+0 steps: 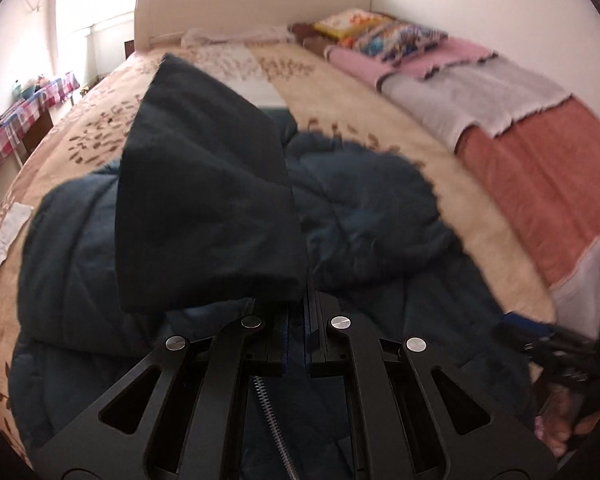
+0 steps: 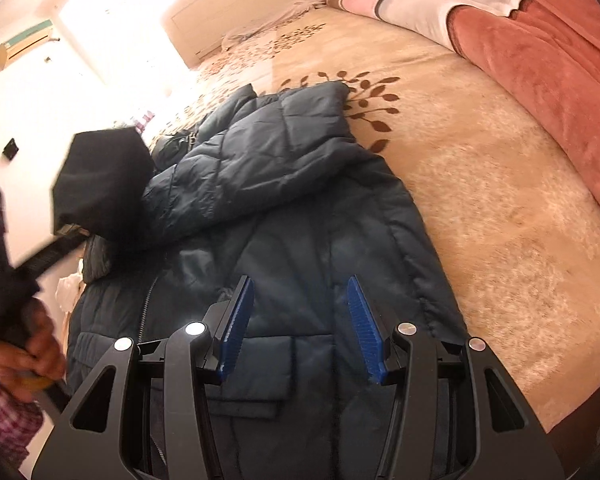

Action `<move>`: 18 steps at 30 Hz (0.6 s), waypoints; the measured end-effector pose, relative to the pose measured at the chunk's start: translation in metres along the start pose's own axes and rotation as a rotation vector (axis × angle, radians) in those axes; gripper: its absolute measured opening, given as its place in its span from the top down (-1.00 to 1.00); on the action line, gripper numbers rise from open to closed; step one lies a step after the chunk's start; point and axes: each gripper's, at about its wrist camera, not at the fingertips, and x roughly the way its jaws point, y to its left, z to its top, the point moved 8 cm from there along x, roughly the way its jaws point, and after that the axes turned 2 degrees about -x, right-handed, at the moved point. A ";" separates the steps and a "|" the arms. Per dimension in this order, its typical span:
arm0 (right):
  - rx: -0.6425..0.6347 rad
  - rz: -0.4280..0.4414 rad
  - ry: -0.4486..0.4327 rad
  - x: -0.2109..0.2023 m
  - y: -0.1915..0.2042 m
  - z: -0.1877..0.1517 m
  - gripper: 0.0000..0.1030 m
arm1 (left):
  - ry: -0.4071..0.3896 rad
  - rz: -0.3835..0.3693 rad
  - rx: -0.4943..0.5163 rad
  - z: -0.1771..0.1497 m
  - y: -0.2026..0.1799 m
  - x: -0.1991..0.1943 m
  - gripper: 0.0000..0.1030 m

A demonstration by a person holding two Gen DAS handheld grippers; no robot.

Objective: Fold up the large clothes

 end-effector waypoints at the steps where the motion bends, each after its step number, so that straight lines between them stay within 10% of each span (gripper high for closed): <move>1: 0.003 0.001 0.003 0.001 -0.001 0.000 0.02 | 0.016 0.005 0.007 -0.006 -0.005 0.006 0.82; 6: 0.014 0.001 0.009 0.003 0.002 -0.001 -0.13 | 0.071 -0.029 0.033 -0.014 -0.017 0.009 -0.22; 18: -0.002 0.083 0.066 0.023 0.043 0.002 -0.33 | 0.017 -0.091 -0.031 -0.037 0.012 -0.062 -0.24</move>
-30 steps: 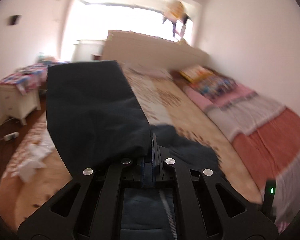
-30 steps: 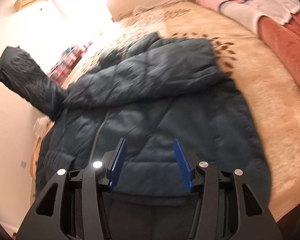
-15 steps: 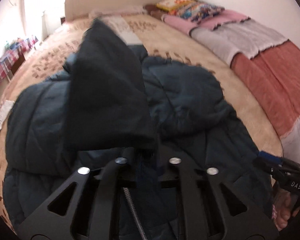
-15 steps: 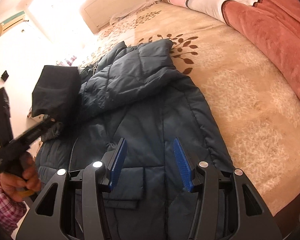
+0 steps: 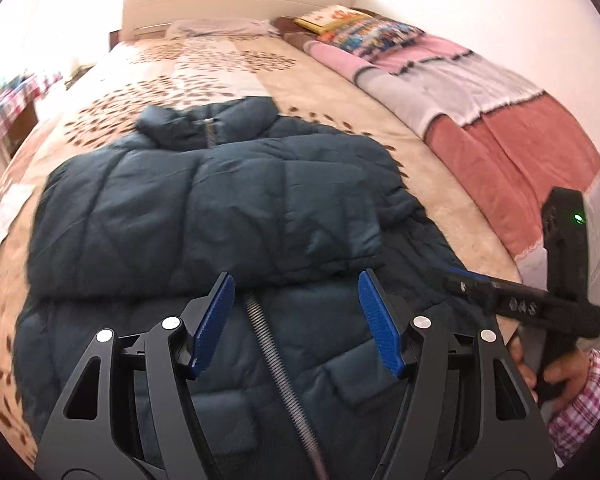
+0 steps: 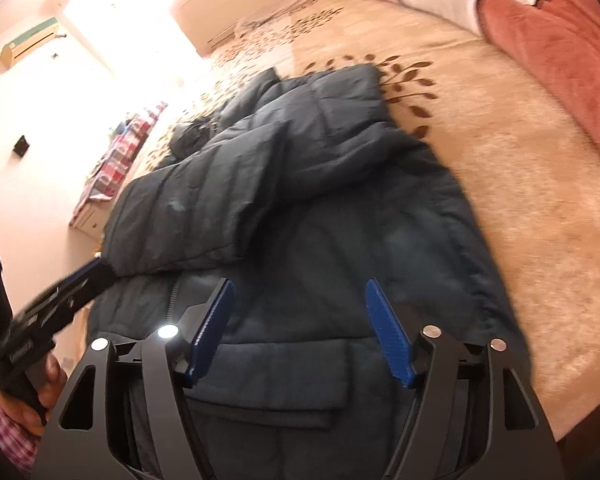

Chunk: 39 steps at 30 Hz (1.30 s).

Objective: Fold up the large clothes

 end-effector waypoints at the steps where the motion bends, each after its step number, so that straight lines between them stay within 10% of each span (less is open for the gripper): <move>1: -0.002 0.008 0.011 0.007 0.005 0.003 -0.33 | -0.007 0.012 -0.020 -0.003 0.009 -0.005 -0.24; 8: 0.052 0.047 0.072 0.054 0.032 0.029 -0.30 | -0.048 0.120 -0.196 -0.032 0.088 -0.044 -0.24; 13: 0.091 0.025 0.126 0.080 0.034 0.032 0.72 | -0.058 0.191 -0.320 -0.058 0.139 -0.065 -0.24; 21: 0.104 0.025 0.142 0.070 0.026 0.011 0.77 | -0.055 0.219 -0.398 -0.079 0.173 -0.067 -0.24; 24: 0.124 0.007 0.148 0.077 0.023 0.011 0.73 | -0.057 0.214 -0.398 -0.081 0.174 -0.071 -0.24; 31: 0.084 -0.033 0.082 0.046 0.022 0.017 -0.10 | -0.073 0.274 -0.378 -0.091 0.191 -0.095 -0.27; 39: -0.028 -0.079 0.038 -0.020 0.008 -0.017 -0.34 | -0.008 0.342 -0.388 -0.131 0.217 -0.121 -0.29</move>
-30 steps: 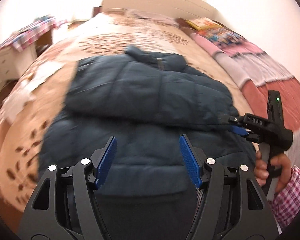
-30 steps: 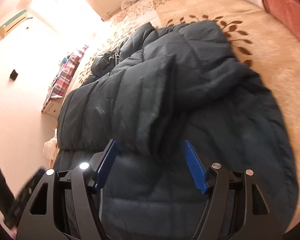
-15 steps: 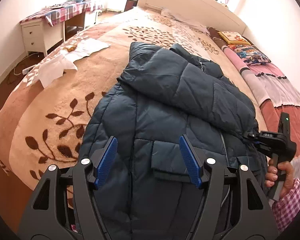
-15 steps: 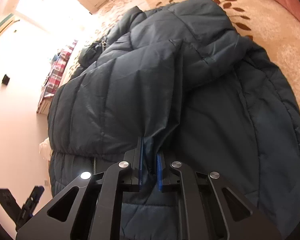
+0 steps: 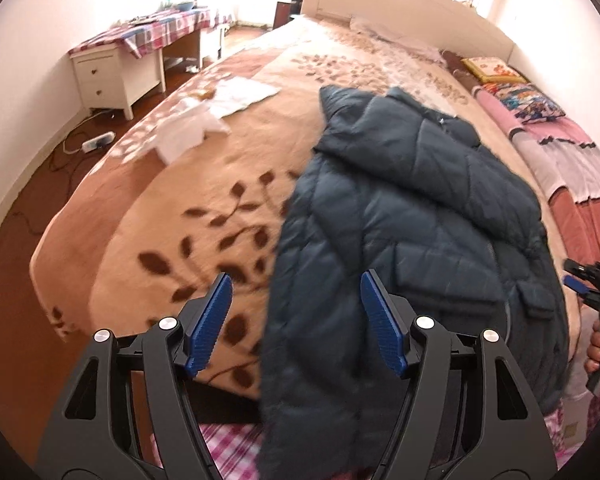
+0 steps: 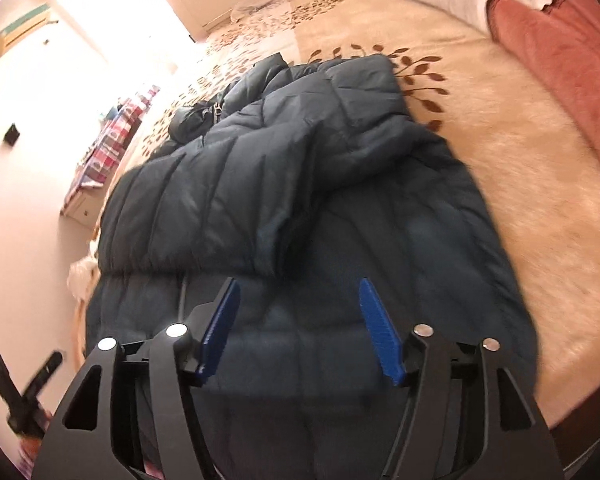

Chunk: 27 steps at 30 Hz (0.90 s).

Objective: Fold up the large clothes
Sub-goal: 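Grasp the jacket hem with the left tool while the right tool grasps the hem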

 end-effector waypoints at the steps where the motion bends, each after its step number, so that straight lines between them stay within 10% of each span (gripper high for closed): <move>1: -0.022 -0.023 0.000 -0.010 -0.005 -0.011 -0.35 | 0.017 0.001 0.003 -0.006 0.004 0.000 -0.30; 12: -0.076 -0.116 0.081 -0.056 -0.054 -0.084 -0.56 | 0.263 -0.124 -0.013 -0.083 0.005 0.011 -0.30; 27: 0.084 -0.119 0.222 -0.067 -0.109 -0.156 -0.57 | 0.360 -0.209 -0.085 -0.118 0.003 0.041 -0.30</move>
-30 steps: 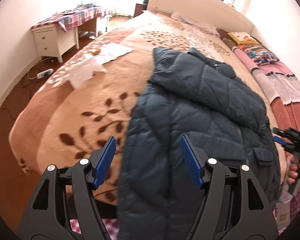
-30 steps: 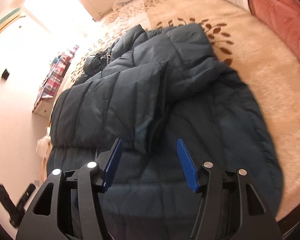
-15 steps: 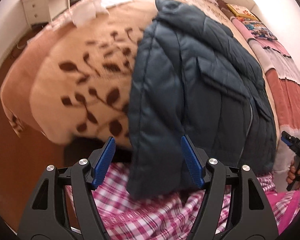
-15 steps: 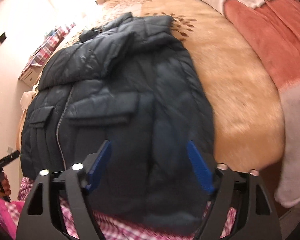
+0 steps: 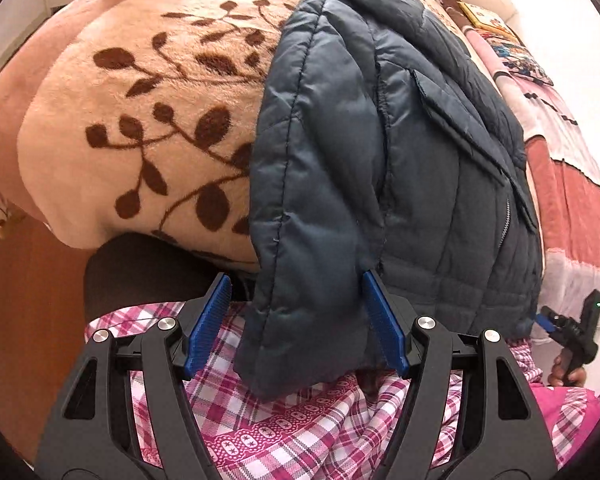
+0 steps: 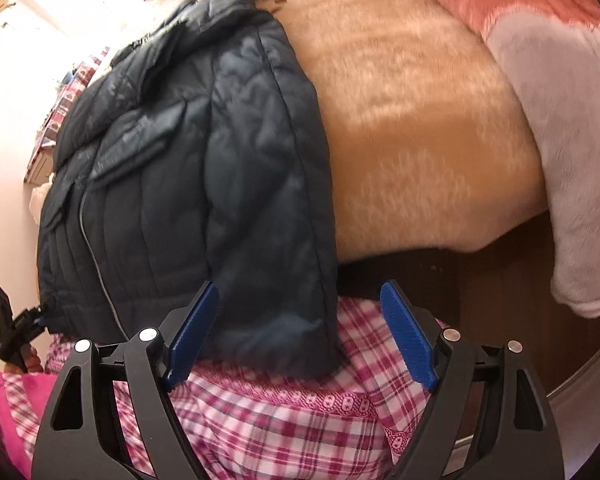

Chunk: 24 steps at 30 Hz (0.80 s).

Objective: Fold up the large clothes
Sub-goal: 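Grasp the jacket hem with the left tool while the right tool grasps the hem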

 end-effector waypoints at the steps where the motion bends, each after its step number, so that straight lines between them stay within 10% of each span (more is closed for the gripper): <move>1: 0.006 0.001 0.012 0.005 -0.002 -0.002 -0.57 | 0.006 -0.002 0.000 -0.001 0.000 0.002 -0.30; 14: 0.026 0.094 0.090 0.048 0.003 0.004 -0.47 | 0.022 -0.039 0.064 -0.003 -0.015 0.004 0.66; 21: 0.062 0.239 0.091 0.039 0.013 -0.005 0.63 | -0.013 -0.046 0.114 0.002 -0.031 -0.005 0.80; 24: 0.073 0.272 0.045 0.024 0.018 -0.004 0.73 | -0.038 -0.059 0.119 0.006 -0.035 -0.017 0.81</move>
